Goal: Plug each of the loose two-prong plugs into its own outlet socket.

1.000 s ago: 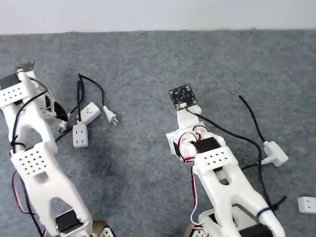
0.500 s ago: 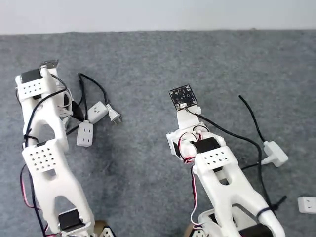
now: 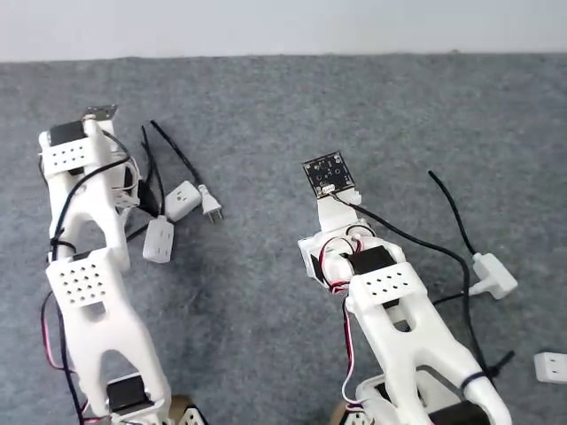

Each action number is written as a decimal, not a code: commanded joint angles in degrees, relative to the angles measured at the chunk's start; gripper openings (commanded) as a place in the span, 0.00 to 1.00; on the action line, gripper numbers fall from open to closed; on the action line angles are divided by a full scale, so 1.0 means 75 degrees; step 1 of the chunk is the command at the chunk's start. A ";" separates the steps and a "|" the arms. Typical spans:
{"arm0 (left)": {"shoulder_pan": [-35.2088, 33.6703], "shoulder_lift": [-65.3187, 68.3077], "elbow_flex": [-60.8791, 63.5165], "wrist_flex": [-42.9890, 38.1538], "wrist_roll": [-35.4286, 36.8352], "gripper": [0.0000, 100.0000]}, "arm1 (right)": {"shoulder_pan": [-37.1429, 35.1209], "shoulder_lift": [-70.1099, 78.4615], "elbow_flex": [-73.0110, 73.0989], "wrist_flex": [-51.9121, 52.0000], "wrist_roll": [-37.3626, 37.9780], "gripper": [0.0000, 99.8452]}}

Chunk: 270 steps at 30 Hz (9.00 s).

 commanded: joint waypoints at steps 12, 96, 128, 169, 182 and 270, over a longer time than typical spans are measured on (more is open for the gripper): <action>0.0129 -0.0762 0.0158 0.0305 0.0281 0.27 | 0.0088 -0.0064 -0.0199 0.0006 -0.0070 0.29; -0.0469 -0.2731 0.3100 -0.0621 -0.0281 0.27 | 0.0111 -0.0088 -0.0199 0.0076 -0.0059 0.29; 0.0539 -0.2368 0.2948 0.0141 0.0059 0.27 | 0.0111 -0.0088 -0.0199 0.0076 -0.0059 0.29; -0.1864 -0.2016 0.1705 -0.0234 -0.0879 0.27 | 0.0100 -0.0100 -0.0199 0.0076 -0.0059 0.29; -0.1512 -0.1993 0.0955 -0.0234 -0.0961 0.27 | 0.0100 -0.0100 -0.0199 0.0076 -0.0059 0.29; 0.0164 0.1289 -0.1284 0.0164 -0.0856 0.27 | 0.0100 -0.0088 -0.0199 0.0053 -0.0059 0.29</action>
